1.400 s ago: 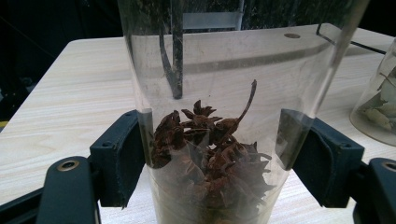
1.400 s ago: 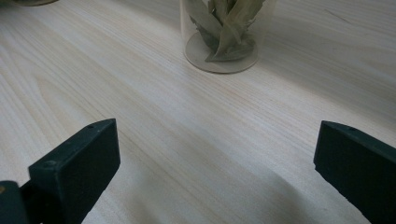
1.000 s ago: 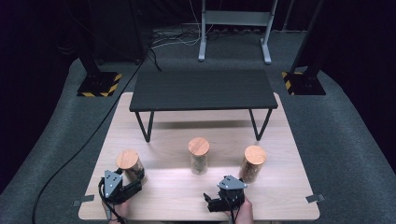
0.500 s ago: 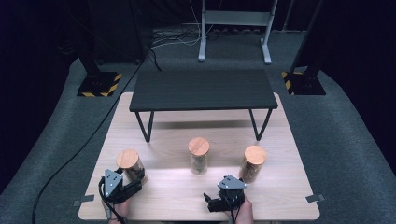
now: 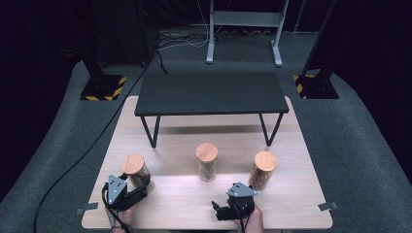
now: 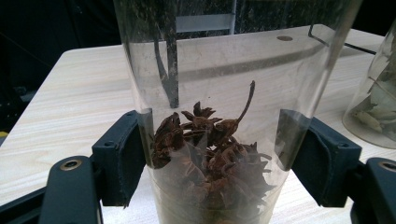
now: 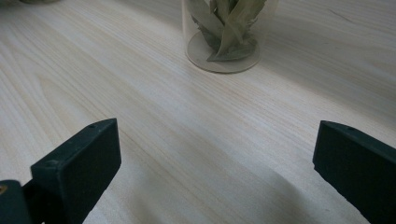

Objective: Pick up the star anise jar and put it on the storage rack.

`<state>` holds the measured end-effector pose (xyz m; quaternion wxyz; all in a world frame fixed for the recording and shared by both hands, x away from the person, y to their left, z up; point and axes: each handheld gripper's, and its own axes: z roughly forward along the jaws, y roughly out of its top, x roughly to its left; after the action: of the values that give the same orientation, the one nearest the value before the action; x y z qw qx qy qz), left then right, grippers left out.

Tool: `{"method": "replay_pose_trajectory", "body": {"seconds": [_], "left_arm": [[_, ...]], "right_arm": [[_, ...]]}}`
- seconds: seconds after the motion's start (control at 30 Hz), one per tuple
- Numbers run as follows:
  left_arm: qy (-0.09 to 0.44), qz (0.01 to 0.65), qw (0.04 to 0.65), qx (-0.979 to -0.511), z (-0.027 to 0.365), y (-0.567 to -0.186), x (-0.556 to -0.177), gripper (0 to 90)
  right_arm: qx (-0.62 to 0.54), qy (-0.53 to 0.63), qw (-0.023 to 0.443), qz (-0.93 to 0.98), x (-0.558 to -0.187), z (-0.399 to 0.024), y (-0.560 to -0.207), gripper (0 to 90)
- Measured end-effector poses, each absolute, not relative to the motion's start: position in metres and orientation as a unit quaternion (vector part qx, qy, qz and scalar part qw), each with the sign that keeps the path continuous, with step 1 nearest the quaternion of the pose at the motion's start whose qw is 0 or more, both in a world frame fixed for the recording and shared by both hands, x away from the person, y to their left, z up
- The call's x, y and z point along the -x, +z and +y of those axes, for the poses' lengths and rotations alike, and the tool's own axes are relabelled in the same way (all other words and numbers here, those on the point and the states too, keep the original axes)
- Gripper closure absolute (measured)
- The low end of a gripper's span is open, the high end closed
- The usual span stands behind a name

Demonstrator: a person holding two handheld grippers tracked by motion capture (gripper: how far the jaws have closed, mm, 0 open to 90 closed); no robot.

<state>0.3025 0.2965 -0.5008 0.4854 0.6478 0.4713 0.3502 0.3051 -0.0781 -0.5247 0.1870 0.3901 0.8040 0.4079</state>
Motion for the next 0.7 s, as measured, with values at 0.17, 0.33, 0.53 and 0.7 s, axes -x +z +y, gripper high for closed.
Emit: {"method": "replay_pose_trajectory", "body": {"seconds": [0.17, 0.33, 0.53, 0.7], "left_arm": [[0.352, 0.470, 0.488, -0.646, 0.297, -0.497, -0.303, 25.2], [0.354, 0.468, 0.488, -0.647, 0.297, -0.494, -0.304, 25.2], [0.354, 0.465, 0.489, -0.647, 0.296, -0.491, -0.305, 25.2], [0.354, 0.464, 0.491, -0.647, 0.296, -0.489, -0.305, 25.2]], "right_arm": [[-0.390, 0.408, 0.187, 0.804, -0.305, -0.078, -0.525, 0.2], [-0.389, 0.407, 0.187, 0.805, -0.305, -0.078, -0.525, 0.2], [-0.389, 0.407, 0.187, 0.805, -0.305, -0.078, -0.525, 0.2], [-0.389, 0.407, 0.187, 0.805, -0.305, -0.078, -0.525, 0.2]]}}
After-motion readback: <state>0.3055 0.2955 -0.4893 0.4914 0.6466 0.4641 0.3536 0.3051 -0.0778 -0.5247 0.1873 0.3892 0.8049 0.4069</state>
